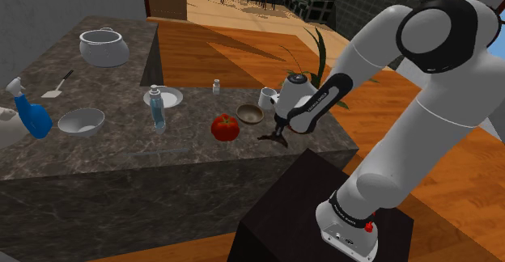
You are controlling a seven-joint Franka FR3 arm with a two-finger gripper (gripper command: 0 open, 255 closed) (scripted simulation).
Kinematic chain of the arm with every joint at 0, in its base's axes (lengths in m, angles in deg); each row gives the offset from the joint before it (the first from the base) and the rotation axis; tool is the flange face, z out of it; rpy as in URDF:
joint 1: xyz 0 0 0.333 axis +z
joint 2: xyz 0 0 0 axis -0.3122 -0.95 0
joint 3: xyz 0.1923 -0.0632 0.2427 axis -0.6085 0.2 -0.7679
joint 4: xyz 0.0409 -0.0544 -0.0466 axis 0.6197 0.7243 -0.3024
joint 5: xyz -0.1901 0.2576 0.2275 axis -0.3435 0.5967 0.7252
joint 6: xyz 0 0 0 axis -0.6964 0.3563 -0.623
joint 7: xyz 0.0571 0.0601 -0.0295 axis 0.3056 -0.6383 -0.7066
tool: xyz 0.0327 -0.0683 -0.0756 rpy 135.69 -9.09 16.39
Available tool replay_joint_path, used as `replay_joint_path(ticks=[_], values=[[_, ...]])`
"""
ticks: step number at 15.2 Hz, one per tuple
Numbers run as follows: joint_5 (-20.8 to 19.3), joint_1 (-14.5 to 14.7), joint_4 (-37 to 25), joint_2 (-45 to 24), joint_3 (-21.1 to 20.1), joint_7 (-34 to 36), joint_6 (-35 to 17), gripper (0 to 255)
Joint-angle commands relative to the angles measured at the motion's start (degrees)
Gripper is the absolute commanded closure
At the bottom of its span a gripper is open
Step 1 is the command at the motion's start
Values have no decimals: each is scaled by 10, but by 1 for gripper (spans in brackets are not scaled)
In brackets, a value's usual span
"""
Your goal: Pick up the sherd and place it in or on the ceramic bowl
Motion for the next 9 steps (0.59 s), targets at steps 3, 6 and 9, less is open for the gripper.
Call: replay_joint_path(ticks=[3,6,9], values=[[19,2,4,44,-2,-20,40,255],[30,5,5,75,-3,-32,71,255],[40,8,4,105,-4,-43,102,255]])
